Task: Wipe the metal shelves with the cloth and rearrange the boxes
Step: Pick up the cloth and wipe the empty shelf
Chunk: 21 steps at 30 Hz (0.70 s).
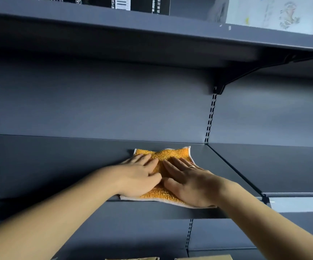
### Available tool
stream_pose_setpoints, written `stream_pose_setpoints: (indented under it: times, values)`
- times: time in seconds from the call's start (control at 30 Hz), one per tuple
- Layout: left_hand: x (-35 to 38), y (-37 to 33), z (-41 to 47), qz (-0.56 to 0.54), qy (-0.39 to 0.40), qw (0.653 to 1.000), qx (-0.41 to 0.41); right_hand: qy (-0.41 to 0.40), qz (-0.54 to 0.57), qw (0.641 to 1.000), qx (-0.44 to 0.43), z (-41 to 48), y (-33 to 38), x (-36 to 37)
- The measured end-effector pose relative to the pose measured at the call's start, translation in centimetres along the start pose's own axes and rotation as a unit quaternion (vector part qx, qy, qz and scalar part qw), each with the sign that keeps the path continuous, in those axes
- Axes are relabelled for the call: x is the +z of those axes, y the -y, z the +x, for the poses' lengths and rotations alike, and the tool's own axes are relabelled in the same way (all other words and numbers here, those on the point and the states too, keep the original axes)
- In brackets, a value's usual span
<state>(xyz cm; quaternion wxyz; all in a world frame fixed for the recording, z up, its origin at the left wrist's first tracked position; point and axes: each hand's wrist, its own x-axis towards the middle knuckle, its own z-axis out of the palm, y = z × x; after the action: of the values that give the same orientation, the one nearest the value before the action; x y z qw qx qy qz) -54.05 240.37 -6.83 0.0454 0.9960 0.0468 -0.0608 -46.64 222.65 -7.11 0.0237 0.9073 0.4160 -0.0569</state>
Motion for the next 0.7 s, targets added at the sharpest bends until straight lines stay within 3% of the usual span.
stream_pose_setpoints:
  times: [0.27,0.7]
  values:
    - [-0.7,2.5,5.4,0.005,0.009,1.000,-0.006,0.009,-0.012,1.000,-0.012,7.3,-2.5,-0.4]
    - [-1.5,5.0,12.9,-0.012,0.009,1.000,-0.022,0.027,-0.012,0.998,0.052,14.6,-5.4,-1.7]
